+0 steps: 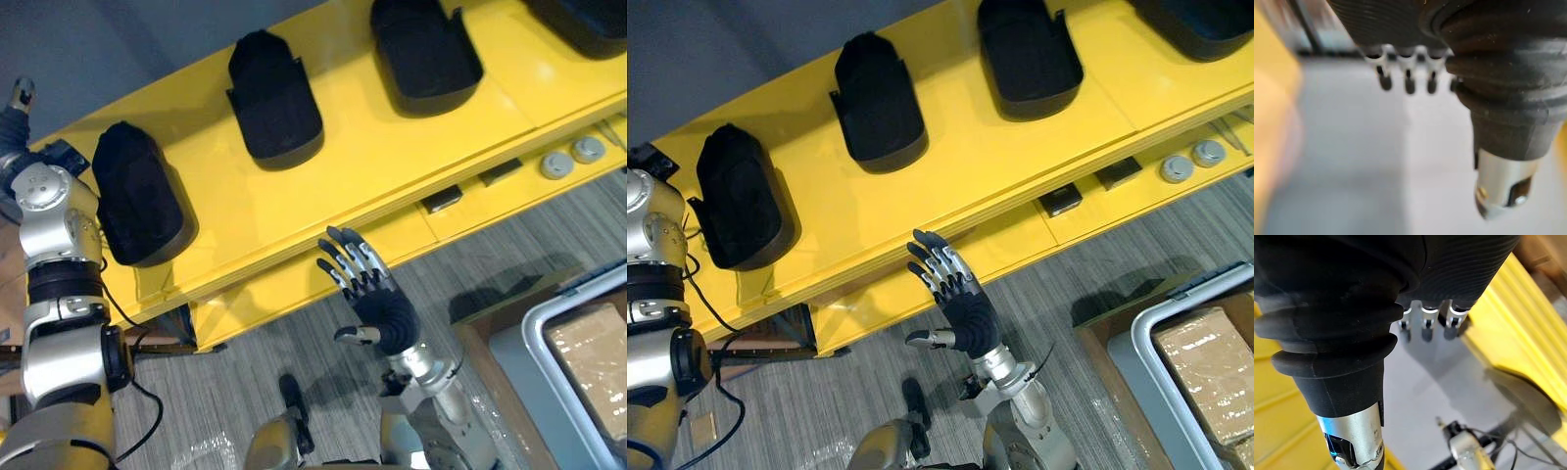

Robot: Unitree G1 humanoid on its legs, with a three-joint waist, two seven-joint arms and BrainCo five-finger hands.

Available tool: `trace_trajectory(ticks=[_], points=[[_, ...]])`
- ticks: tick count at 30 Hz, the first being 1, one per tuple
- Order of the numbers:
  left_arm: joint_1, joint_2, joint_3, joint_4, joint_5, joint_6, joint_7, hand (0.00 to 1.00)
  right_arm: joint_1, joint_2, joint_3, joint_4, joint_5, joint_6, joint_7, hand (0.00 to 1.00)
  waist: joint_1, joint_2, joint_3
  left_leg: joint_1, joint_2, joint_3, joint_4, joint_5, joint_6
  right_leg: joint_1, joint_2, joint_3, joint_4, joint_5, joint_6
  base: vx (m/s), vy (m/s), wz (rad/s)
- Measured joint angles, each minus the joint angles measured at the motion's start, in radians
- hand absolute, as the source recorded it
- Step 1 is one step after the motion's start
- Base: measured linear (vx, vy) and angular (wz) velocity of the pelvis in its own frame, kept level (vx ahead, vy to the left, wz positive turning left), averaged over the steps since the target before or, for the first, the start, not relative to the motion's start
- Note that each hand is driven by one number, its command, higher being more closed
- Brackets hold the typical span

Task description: Walk over and take plastic housings, then place them on the shelf

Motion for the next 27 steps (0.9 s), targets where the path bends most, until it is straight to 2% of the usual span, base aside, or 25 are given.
trace_trajectory(ticks=[1,3,5,6,7,8,10,11,13,15,17,20,21,24,27], points=[[0.039,-0.031,-0.003,-0.084,-0.016,-0.043,-0.038,0.0,-0.001,0.001,-0.02,0.008,0.0,0.001,0.032,0.0,-0.004,-0.003,-0.025,0.003,0.0,0.0,-0.003,0.0,0.0,0.007,0.0,0.0,-0.013,0.005,0.002,0.01,0.008,-0.04],[0.138,-0.098,-0.004,-0.224,-0.03,-0.076,-0.081,0.0,-0.002,0.003,-0.041,0.009,0.0,0.006,0.075,0.0,-0.005,-0.004,-0.044,0.047,0.001,0.0,-0.014,-0.001,0.002,0.057,0.002,-0.002,-0.036,0.012,0.003,0.04,0.004,-0.04],[0.294,-0.174,-0.005,-0.38,-0.03,-0.092,-0.111,0.0,-0.002,0.003,-0.039,0.016,-0.01,0.006,0.115,0.0,-0.003,-0.001,-0.094,0.056,0.001,-0.007,-0.012,-0.004,0.005,0.086,0.0,-0.017,-0.058,0.012,0.004,0.05,-0.01,0.11],[0.409,-0.24,-0.005,-0.502,-0.028,-0.092,-0.128,0.0,-0.005,0.004,-0.042,0.026,-0.032,0.006,0.125,0.0,0.003,-0.001,-0.11,0.068,0.003,-0.016,-0.011,-0.004,0.005,0.115,0.0,-0.035,-0.071,0.013,0.004,0.04,-0.031,0.37],[0.545,-0.327,-0.016,-0.63,-0.024,-0.091,-0.142,0.0,-0.001,0.003,-0.052,0.038,-0.043,0.006,0.13,0.0,0.018,0.001,-0.123,0.073,0.003,-0.041,-0.009,-0.007,0.009,0.145,-0.003,-0.061,-0.086,0.012,0.004,0.02,-0.025,0.45],[0.619,-0.368,-0.027,-0.689,-0.015,-0.09,-0.141,0.0,-0.002,0.003,-0.059,0.044,-0.051,0.006,0.128,0.0,0.026,0.003,-0.129,0.073,0.004,-0.049,-0.007,-0.011,0.011,0.158,-0.003,-0.077,-0.096,0.012,0.004,0.0,-0.023,0.57],[0.91,-0.506,-0.081,-0.82,0.07,-0.084,-0.144,0.0,-0.012,0.004,-0.09,0.078,-0.107,-0.001,0.092,0.0,0.078,0.004,-0.138,0.06,0.002,-0.092,0.013,-0.023,0.014,0.206,-0.008,-0.129,-0.128,0.014,0.007,-0.03,-0.009,0.59],[0.974,-0.531,-0.091,-0.831,0.07,-0.075,-0.144,0.0,-0.015,0.004,-0.095,0.092,-0.119,-0.002,0.084,0.0,0.089,0.001,-0.14,0.058,0.002,-0.102,0.016,-0.025,0.013,0.217,-0.009,-0.141,-0.139,0.014,0.008,-0.08,-0.012,0.6],[1.135,-0.589,-0.092,-0.832,0.07,-0.045,-0.148,0.0,-0.032,0.005,-0.097,0.139,-0.161,-0.004,0.061,0.0,0.131,-0.005,-0.166,0.031,0.001,-0.138,0.02,-0.028,0.011,0.232,-0.009,-0.185,-0.17,0.016,0.01,-0.07,-0.016,0.58],[1.278,-0.621,-0.091,-0.823,0.1,0.022,-0.142,0.0,-0.096,0.007,-0.089,0.197,-0.196,-0.004,0.032,0.0,0.182,-0.025,-0.185,0.008,-0.001,-0.177,0.014,-0.013,0.004,0.257,-0.007,-0.241,-0.205,0.029,0.006,-0.02,-0.017,0.62],[1.347,-0.643,-0.092,-0.787,0.102,0.046,-0.145,0.0,-0.165,0.01,-0.067,0.246,-0.197,-0.005,-0.003,0.0,0.207,-0.043,-0.193,0.006,-0.005,-0.207,-0.001,0.004,-0.001,0.278,-0.006,-0.274,-0.22,0.038,0.003,0.0,-0.017,0.52],[1.4,-0.654,-0.123,-0.693,0.118,0.045,-0.187,0.0,-0.263,0.022,-0.056,0.362,-0.229,-0.004,-0.075,0.0,0.241,-0.069,-0.209,-0.009,-0.009,-0.259,-0.031,0.037,-0.01,0.299,0.002,-0.332,-0.238,0.059,-0.001,0.02,-0.028,0.54],[1.409,-0.656,-0.143,-0.659,0.155,0.037,-0.208,0.0,-0.292,0.03,-0.055,0.413,-0.246,-0.001,-0.102,1.0,0.251,-0.078,-0.213,-0.023,-0.012,-0.279,-0.031,0.042,-0.009,0.299,0.002,-0.353,-0.238,0.059,-0.001,-0.01,-0.027,0.48],[1.417,-0.663,-0.18,-0.59,0.245,0.005,-0.259,0.0,-0.345,0.049,-0.045,0.517,-0.28,0.005,-0.15,1.0,0.282,-0.082,-0.213,-0.025,-0.015,-0.287,-0.037,0.046,-0.007,0.305,0.002,-0.358,-0.238,0.059,-0.002,-0.01,-0.013,0.14],[1.409,-0.671,-0.188,-0.533,0.249,0.005,-0.29,0.0,-0.381,0.066,-0.029,0.61,-0.309,0.007,-0.188,1.0,0.285,-0.073,-0.21,-0.026,-0.016,-0.302,-0.038,0.052,-0.008,0.309,0.004,-0.375,-0.237,0.056,-0.005,-0.04,-0.022,0.11]])
